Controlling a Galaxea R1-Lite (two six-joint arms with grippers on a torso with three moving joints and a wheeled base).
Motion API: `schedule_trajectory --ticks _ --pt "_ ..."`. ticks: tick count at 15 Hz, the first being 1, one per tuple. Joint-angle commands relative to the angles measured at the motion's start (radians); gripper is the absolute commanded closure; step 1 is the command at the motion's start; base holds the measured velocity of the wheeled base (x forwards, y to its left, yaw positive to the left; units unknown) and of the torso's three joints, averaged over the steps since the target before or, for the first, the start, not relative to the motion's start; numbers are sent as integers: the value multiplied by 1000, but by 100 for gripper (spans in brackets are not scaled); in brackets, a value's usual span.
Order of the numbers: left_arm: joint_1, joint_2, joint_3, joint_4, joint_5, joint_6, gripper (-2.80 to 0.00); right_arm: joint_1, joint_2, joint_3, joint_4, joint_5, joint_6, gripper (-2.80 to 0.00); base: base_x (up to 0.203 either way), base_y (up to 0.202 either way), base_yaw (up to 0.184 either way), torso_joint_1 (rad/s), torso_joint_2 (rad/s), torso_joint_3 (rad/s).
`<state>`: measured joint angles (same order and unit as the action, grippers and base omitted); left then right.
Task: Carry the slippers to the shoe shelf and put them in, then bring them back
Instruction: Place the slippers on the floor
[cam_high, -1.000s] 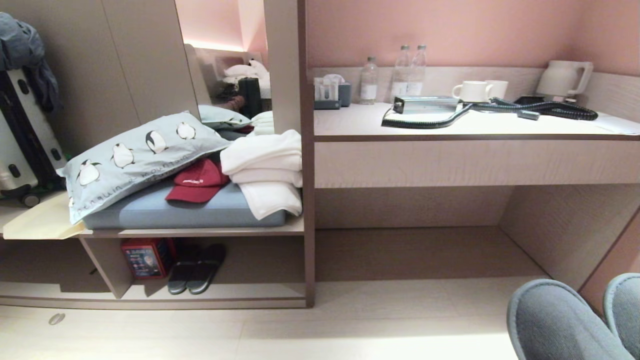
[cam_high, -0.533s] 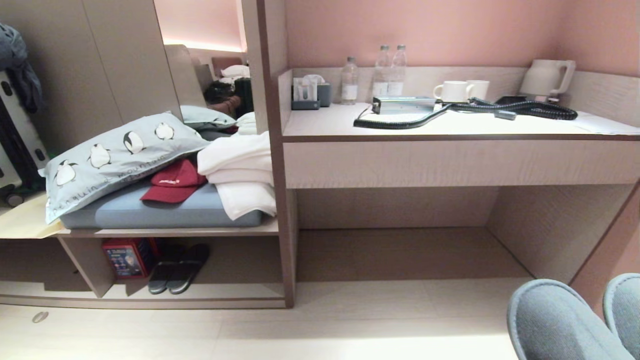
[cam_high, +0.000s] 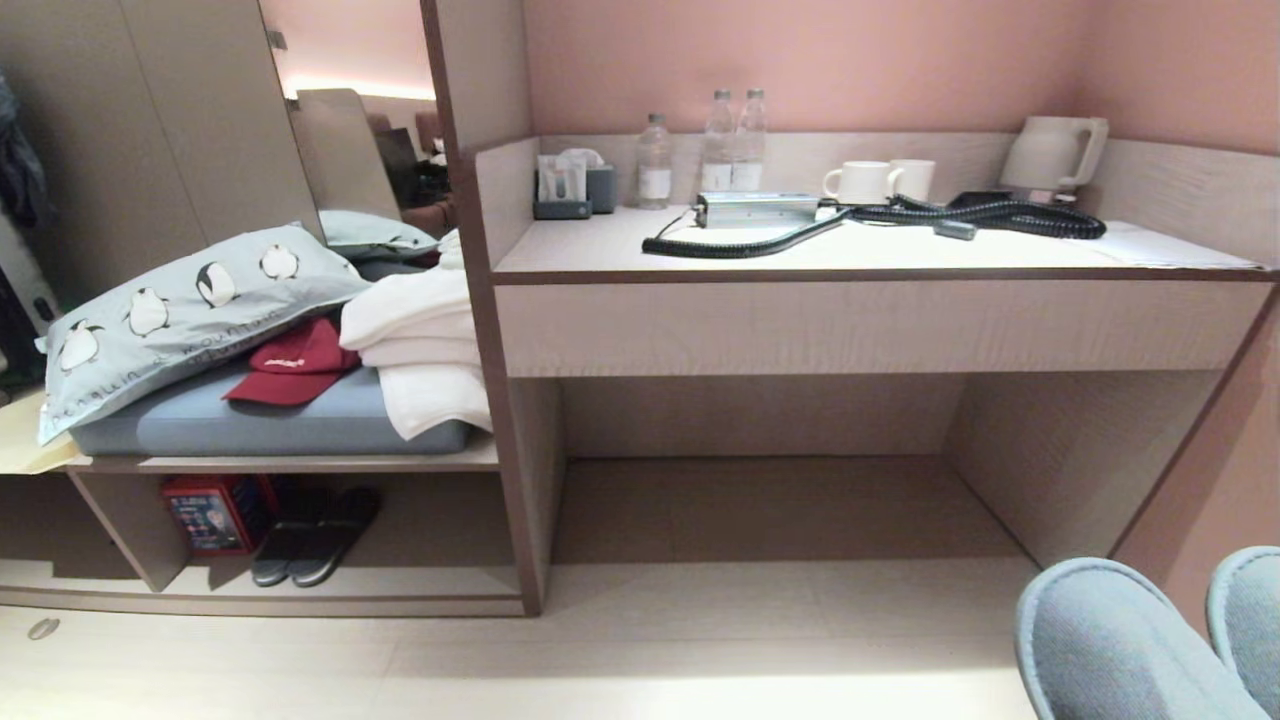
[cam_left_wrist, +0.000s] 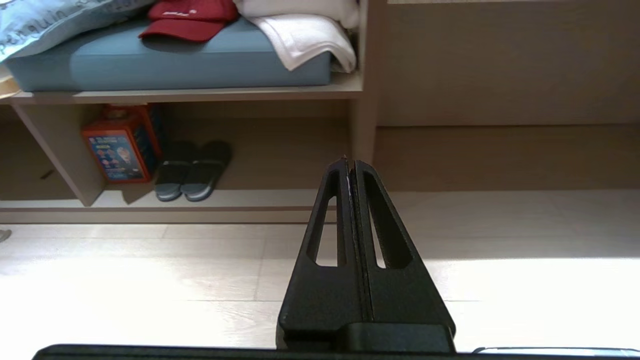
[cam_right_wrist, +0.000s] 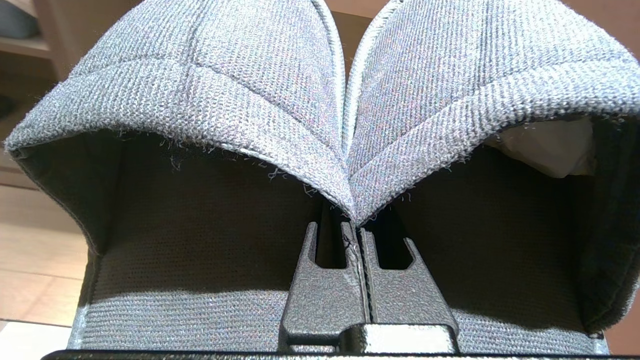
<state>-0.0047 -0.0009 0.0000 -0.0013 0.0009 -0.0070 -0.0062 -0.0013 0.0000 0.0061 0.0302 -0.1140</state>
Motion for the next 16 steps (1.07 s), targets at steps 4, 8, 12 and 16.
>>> schedule_trajectory --ticks 4,8,12,16 --pt "0 -1 2 0 1 1 0 0 0 0 0 0 -1 0 0 -194 0 5 2 3" --pt "0 1 2 1 1 -2 0 0 0 0 0 0 -1 0 0 -192 3 4 1 3" --pt "0 1 2 1 1 -2 0 0 0 0 0 0 -1 0 0 -55 1 1 1 2" --pt "0 0 2 1 1 -2 0 0 1 0 1 -9 12 0 0 0 0 0 0 0"
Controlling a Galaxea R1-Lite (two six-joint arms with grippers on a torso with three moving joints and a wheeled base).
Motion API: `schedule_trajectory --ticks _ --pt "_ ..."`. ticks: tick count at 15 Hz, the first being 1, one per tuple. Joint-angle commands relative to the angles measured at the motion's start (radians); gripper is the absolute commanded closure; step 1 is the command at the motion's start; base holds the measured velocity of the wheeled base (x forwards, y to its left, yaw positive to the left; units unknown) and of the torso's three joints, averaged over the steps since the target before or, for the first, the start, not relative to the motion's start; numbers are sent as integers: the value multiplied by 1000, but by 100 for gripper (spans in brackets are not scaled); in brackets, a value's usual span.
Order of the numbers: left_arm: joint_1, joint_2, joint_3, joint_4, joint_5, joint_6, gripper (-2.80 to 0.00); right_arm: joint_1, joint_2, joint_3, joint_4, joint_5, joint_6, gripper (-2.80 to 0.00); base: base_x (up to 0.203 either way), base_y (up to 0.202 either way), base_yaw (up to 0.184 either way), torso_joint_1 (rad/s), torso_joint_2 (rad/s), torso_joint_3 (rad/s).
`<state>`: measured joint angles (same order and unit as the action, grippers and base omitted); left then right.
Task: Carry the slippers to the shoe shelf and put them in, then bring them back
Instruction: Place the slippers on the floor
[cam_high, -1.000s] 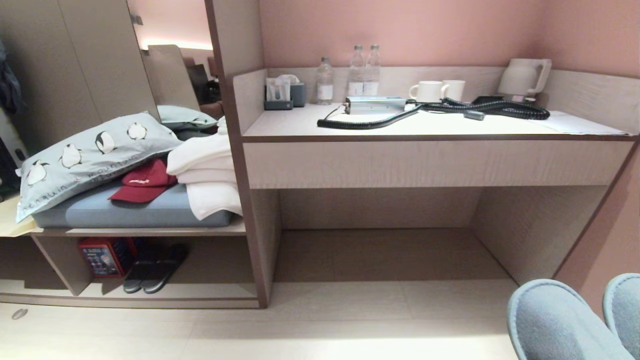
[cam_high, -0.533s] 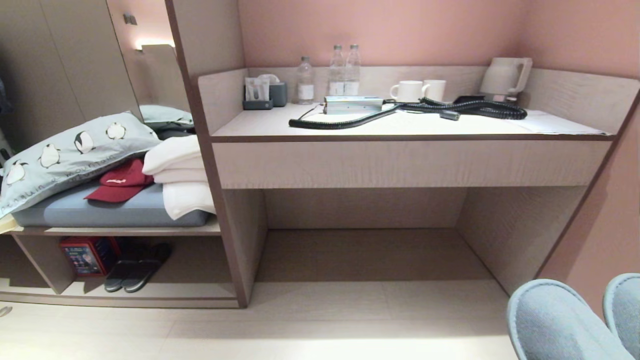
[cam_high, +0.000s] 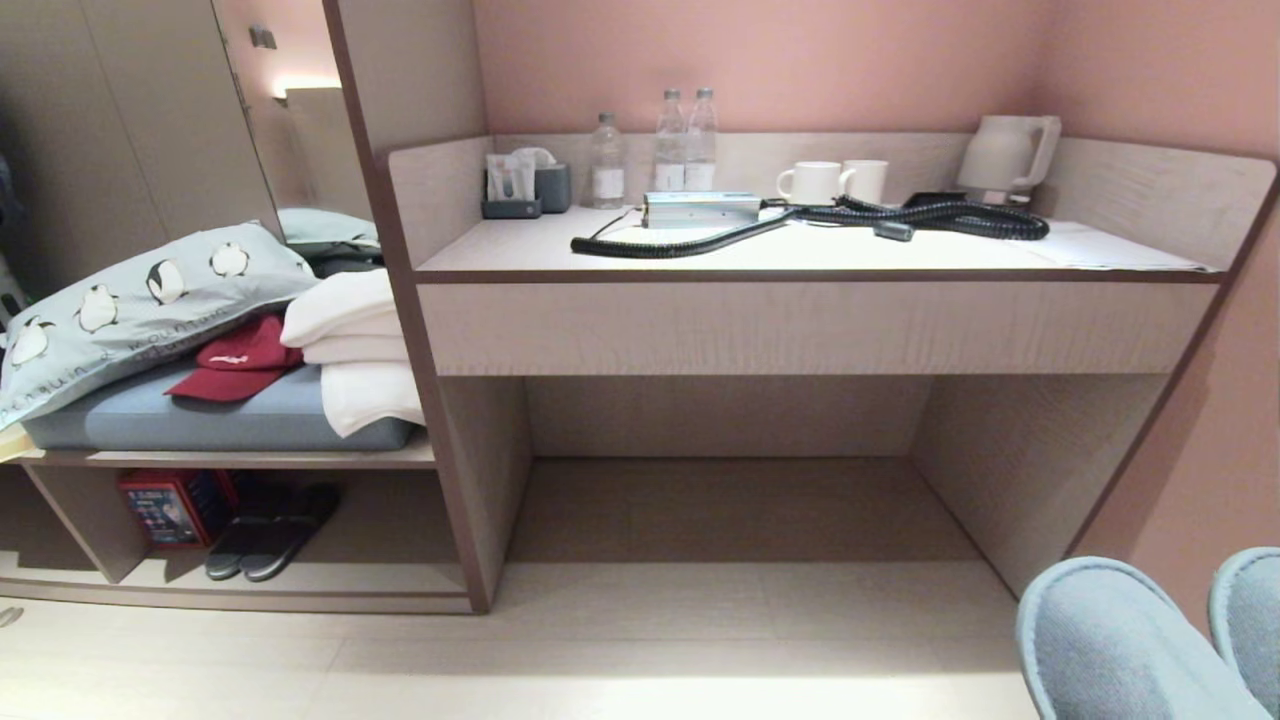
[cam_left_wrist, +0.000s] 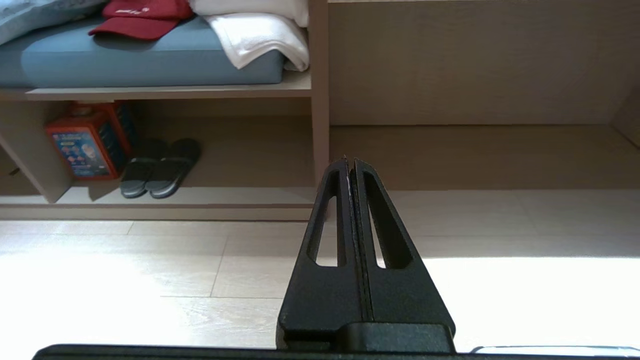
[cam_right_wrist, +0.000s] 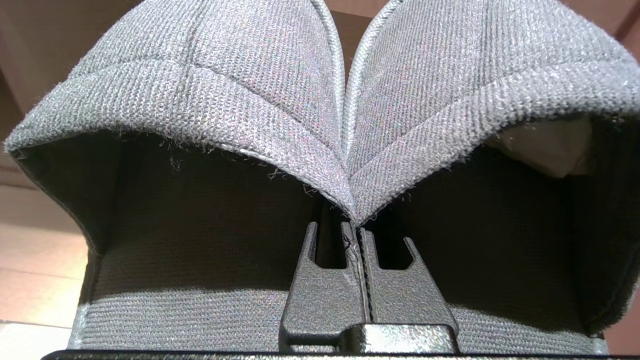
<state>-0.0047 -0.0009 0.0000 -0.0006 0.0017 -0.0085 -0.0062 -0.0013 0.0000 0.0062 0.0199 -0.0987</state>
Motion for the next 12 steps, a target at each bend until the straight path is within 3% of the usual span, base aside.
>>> schedule_trajectory --ticks 1,6,12 --pt "0 1 2 -1 0 -1 0 0 0 0 0 -3 5 0 0 0 0 0 0 0" --pt "0 1 2 -1 0 -4 0 0 1 0 0 -14 24 0 0 0 0 1 0 -18" --pt "0 1 2 1 0 -5 0 0 1 0 0 -11 20 0 0 0 0 4 2 -183"
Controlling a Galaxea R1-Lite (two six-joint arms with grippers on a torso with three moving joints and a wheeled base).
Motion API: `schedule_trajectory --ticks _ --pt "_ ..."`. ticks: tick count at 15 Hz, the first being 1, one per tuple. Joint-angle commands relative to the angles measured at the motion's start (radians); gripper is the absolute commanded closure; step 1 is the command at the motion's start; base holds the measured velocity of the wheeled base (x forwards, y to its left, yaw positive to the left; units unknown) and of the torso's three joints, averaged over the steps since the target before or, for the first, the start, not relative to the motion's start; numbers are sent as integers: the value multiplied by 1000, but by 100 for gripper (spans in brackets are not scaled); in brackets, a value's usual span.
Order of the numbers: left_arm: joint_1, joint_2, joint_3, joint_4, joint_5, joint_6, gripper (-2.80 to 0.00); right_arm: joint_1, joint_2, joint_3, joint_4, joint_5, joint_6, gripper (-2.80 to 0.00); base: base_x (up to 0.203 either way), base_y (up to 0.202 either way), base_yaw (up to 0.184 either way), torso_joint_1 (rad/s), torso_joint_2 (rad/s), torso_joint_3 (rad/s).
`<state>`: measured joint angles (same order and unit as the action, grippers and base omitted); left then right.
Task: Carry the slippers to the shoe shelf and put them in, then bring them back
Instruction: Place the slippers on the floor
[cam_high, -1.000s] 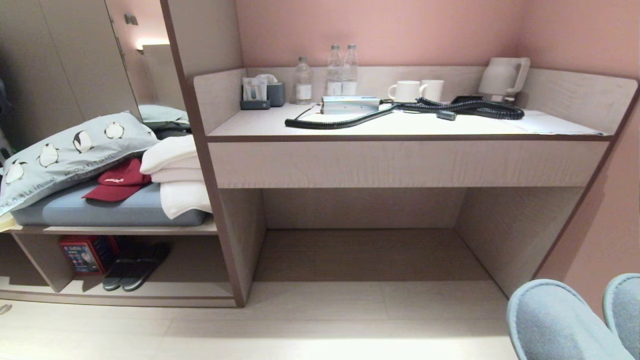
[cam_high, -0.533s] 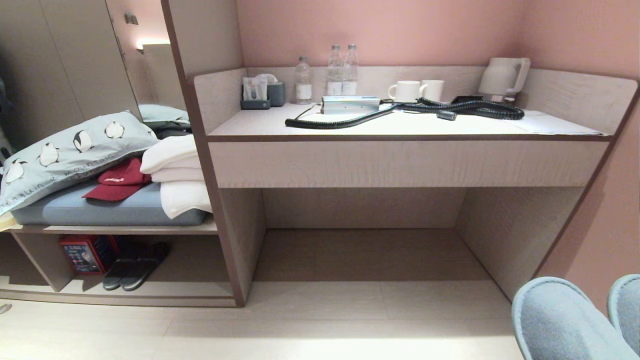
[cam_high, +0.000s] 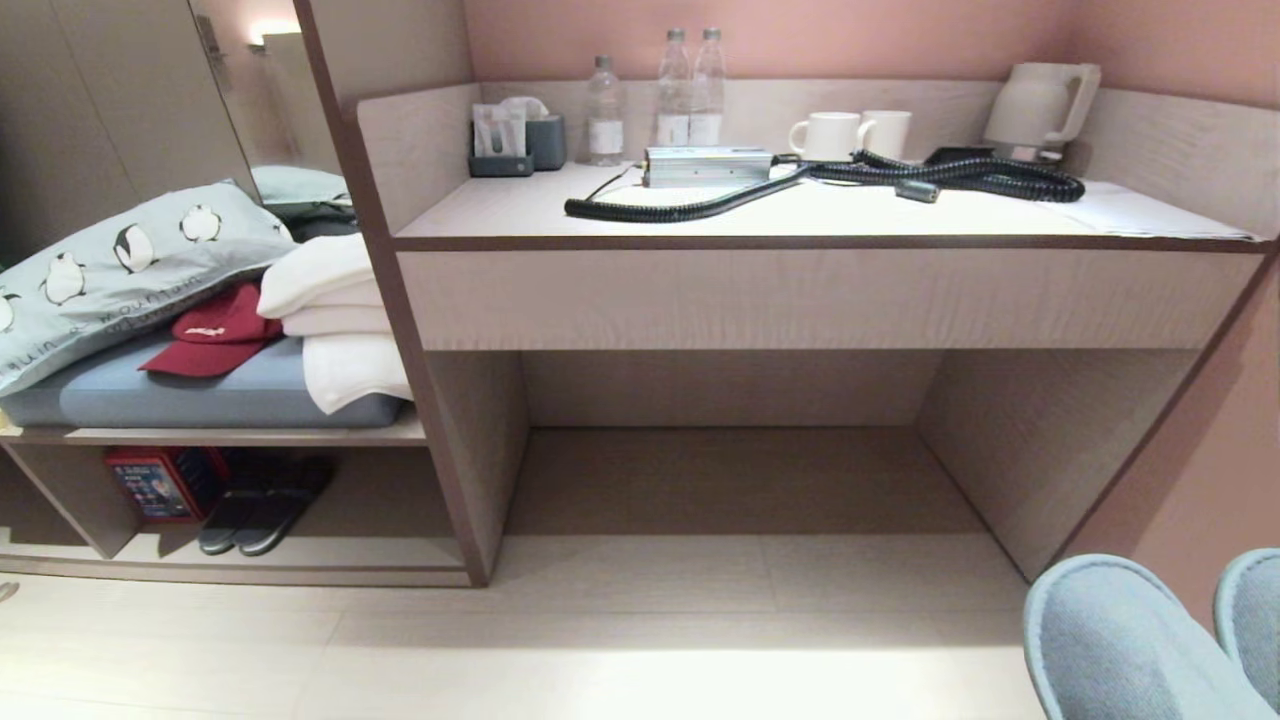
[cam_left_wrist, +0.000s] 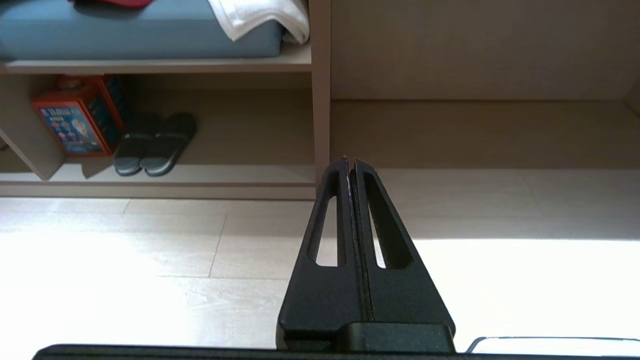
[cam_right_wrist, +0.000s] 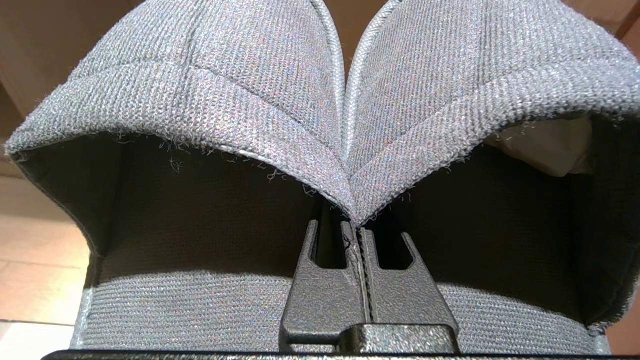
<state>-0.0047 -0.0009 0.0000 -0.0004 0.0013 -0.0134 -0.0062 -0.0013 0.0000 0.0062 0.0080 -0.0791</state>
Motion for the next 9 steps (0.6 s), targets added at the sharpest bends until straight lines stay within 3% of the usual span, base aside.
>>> schedule_trajectory --ticks 1,9 --pt "0 1 2 -1 0 0 0 0 1 0 0 1 -2 0 0 0 0 -2 7 -207" --pt "0 1 2 -1 0 0 0 0 1 0 0 1 -4 0 0 0 0 4 2 -197"
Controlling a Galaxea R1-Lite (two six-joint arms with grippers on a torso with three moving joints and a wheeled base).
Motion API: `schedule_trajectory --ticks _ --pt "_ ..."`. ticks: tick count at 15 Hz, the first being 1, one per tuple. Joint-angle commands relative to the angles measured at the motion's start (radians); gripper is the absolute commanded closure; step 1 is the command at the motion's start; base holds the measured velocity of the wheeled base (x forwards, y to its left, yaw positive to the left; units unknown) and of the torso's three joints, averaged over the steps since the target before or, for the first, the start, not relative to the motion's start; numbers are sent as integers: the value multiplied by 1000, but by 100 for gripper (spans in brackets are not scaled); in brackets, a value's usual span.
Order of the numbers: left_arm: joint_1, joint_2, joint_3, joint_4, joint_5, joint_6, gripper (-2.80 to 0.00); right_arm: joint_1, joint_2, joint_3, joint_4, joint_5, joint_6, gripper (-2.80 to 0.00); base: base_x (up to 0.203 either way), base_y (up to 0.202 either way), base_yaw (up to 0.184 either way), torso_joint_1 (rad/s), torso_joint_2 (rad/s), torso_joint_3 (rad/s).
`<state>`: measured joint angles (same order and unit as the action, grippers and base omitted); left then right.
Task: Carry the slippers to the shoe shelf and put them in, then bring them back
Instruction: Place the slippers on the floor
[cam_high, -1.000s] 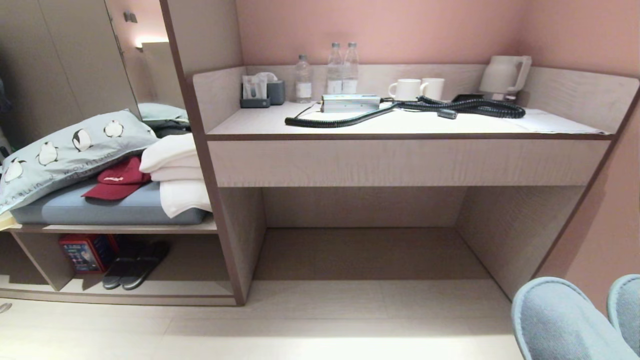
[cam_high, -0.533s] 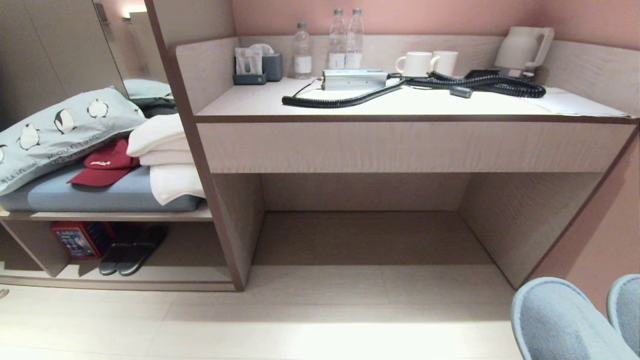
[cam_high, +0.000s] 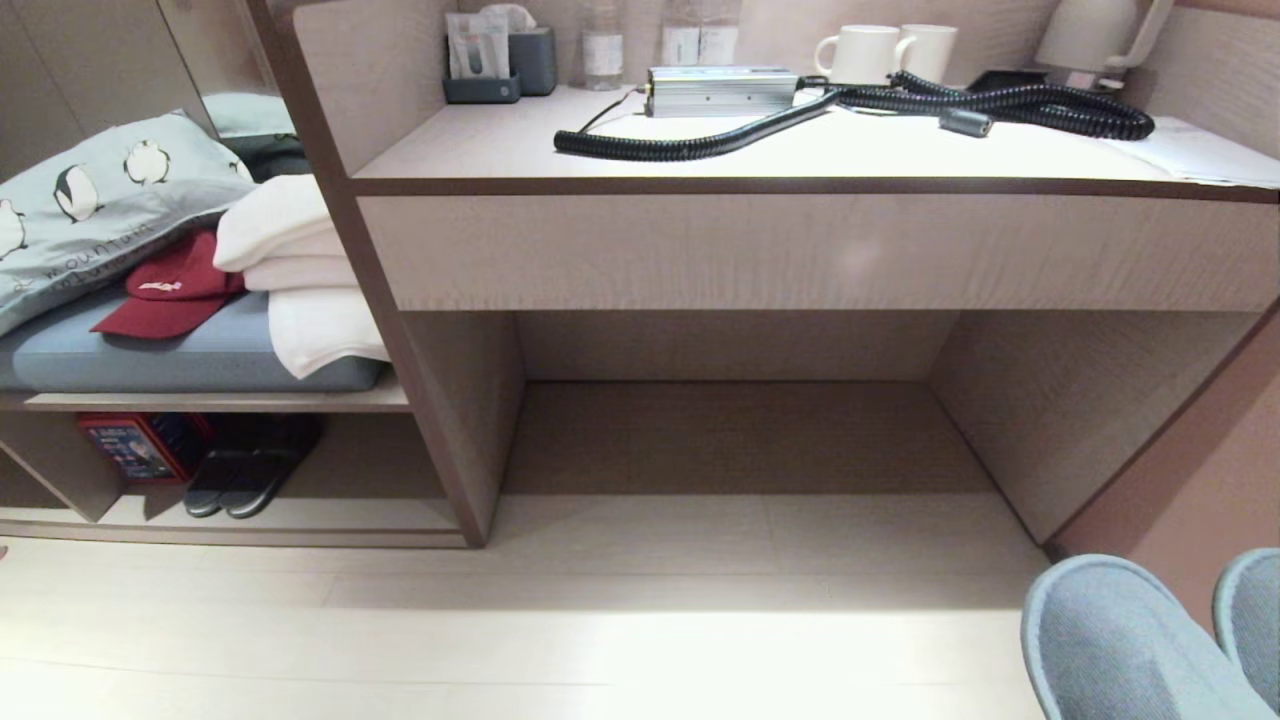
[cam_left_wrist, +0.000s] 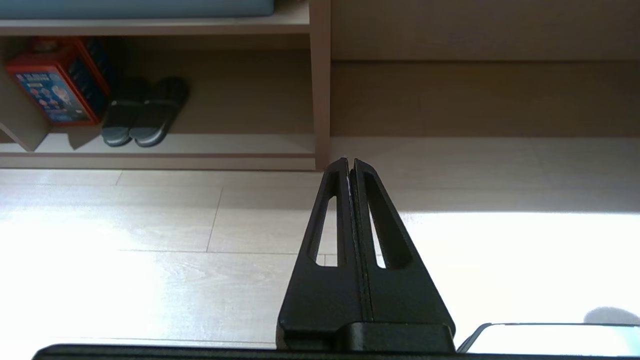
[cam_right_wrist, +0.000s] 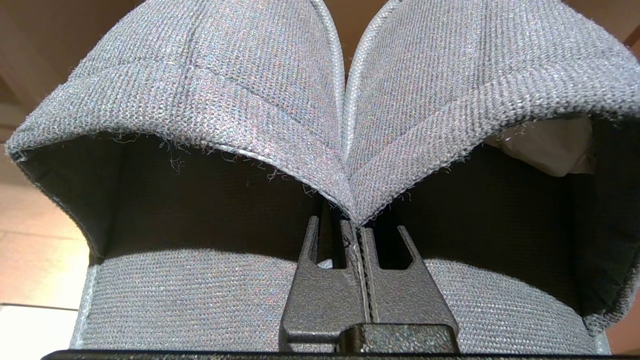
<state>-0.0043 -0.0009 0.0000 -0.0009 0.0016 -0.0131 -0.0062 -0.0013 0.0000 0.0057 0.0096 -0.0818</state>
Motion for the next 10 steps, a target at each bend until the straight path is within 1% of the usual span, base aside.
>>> schedule_trajectory --ticks 1,10 --pt "1 1 2 0 0 -1 0 0 1 0 0 1 -1 0 0 0 0 2 2 -198" --pt "0 1 2 -1 0 -1 0 0 1 0 0 -2 0 0 0 0 0 3 3 -198"
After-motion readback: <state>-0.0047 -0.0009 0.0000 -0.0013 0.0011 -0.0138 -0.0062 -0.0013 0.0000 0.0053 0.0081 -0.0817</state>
